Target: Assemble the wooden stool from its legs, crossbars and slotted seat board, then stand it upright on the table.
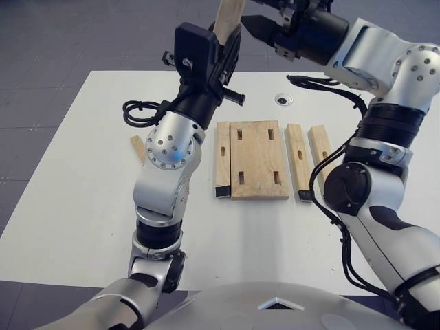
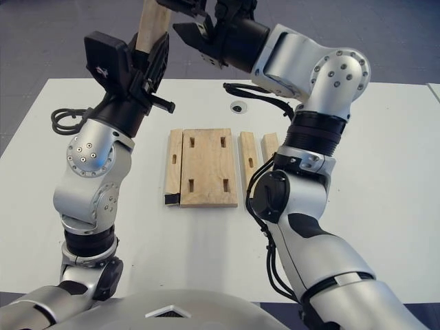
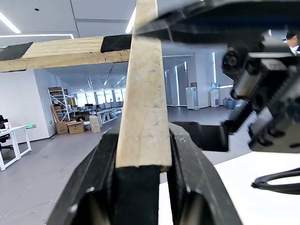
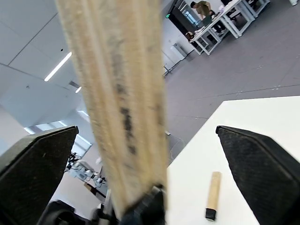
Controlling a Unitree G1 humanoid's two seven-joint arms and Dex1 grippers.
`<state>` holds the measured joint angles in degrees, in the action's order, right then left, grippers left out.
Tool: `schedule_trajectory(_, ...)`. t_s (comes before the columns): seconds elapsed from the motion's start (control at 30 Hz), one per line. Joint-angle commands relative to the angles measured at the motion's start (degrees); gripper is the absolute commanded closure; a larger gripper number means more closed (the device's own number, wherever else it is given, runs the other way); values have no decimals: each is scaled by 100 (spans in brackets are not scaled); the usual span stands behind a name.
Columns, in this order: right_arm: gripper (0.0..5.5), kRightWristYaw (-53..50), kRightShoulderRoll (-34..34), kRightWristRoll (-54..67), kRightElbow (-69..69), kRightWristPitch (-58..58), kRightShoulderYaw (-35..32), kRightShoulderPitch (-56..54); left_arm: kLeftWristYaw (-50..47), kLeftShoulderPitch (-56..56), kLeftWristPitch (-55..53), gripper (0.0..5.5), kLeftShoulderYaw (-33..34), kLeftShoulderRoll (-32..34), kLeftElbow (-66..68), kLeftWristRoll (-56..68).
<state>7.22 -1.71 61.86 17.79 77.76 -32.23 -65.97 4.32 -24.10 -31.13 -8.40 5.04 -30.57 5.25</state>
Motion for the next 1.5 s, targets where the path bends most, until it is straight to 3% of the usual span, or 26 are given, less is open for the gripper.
schedule_trajectory(0.03,25,-187,75,266,222,-40,-84,-293,-37,41,-109,446,-53,-37,-58,-96)
schedule_trajectory(0.57,325,-711,-170,827,881,-236,-338,-422,-5,176,-78,446,-79,-42,1,-156)
schedule_trajectory(0.83,331,-771,-233,1156,999,-109,-440,-531,-22,369,-81,446,-123,16,197,-284)
schedule_trajectory(1.2,331,-191,-723,1442,888,765,-71,-443,8,395,-285,446,-178,66,239,-372)
schedule_trajectory(1.23,332,-151,-738,1404,875,754,-23,-421,82,396,-286,406,-189,58,216,-284)
schedule_trajectory(1.5,342,140,-828,1014,649,413,355,-127,187,380,-479,281,-195,-2,25,-78)
